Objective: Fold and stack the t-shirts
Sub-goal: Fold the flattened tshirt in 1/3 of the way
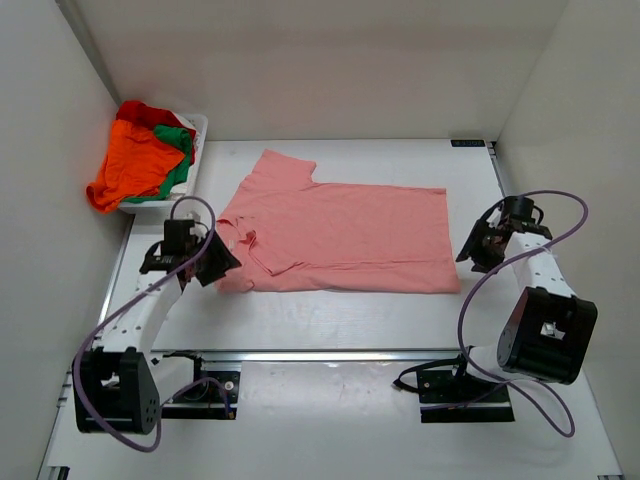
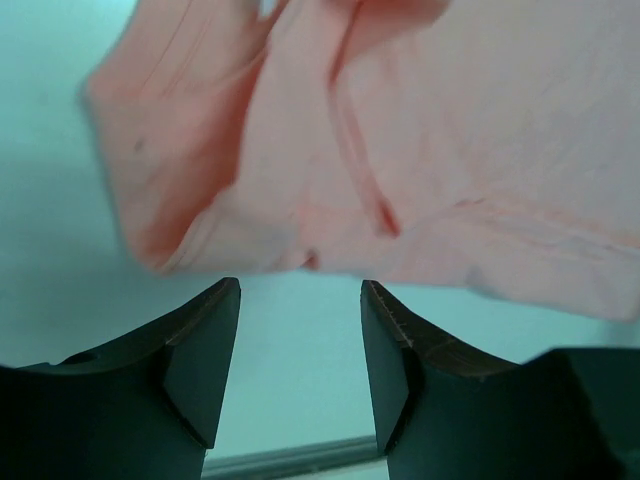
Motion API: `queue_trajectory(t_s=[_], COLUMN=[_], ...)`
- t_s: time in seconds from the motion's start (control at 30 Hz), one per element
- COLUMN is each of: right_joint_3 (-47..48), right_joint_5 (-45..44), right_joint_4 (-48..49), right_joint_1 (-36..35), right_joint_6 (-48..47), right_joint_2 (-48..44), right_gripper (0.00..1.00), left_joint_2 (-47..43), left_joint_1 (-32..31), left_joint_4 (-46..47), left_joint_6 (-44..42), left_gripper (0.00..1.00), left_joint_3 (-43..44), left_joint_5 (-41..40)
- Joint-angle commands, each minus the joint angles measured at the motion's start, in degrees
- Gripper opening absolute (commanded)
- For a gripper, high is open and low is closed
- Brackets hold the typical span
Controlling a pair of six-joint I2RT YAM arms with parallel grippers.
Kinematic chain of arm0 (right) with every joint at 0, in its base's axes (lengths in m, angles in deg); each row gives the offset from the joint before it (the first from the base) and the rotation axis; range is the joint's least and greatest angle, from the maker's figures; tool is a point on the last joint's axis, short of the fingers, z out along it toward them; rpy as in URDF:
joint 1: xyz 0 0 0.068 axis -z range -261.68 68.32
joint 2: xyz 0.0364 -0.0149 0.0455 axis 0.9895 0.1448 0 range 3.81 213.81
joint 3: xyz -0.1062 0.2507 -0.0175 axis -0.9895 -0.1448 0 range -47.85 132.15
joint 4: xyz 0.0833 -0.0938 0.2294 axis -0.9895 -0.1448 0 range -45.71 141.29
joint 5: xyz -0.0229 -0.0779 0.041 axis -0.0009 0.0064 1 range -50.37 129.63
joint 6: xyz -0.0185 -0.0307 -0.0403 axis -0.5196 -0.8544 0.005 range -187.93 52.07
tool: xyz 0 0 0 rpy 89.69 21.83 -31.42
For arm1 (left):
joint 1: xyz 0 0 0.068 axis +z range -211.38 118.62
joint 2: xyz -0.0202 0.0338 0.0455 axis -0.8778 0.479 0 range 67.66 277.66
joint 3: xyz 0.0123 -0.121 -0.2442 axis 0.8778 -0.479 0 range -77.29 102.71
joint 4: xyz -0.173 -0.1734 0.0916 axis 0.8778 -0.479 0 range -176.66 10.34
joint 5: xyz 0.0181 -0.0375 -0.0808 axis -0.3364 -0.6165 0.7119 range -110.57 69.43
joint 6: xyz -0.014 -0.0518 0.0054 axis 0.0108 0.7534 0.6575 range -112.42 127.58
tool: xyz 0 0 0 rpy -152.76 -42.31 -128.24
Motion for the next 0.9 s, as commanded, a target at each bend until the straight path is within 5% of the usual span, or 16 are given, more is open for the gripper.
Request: queue_trajectory(t_s=[0.0, 0.23, 0.7, 0.77, 0.8, 0.87], right_joint_3=[-2.97, -6.49, -8.16, -8.16, -8.25, -8.51], right_joint_5=[-0.86, -0.95, -0.77, -0.77, -1.12, -1.3], right_joint_4=[-1.25, -1.24, 1.22, 1.13, 0.95, 0.6], right_joint_1=[-0.21, -0.21, -5.21, -5.48, -5.57, -5.22], right_joint_6=[-2.04, -2.92, -0.11, -0.2, -0.46, -1.42], right_joint_2=[-2.57, -5.39, 0.84, 2.07, 2.69, 3.75], right_gripper=[0.44, 0.43, 0.43, 0.37, 0.32, 0.03], left_joint_2=[-6.06, -13.46, -3.1, -1.96, -1.34, -0.46], left_joint_1=[-0.3, 0.04, -2.06, -2.24, -2.15, -1.27], left_joint_4=[-3.55, -1.36, 9.28, 11.21, 11.56, 11.04], left_joint_6=[0.44, 0.89, 5.54, 5.9, 5.73, 5.2], left_gripper=[0.63, 0.63, 0.66, 0.49, 0.28, 0.06], left_joint_3=[-5.9, -10.13, -13.47, -14.0, -14.09, -13.65], left_joint_5=[-2.19, -10.38, -10.73, -9.94, -10.03, -10.2])
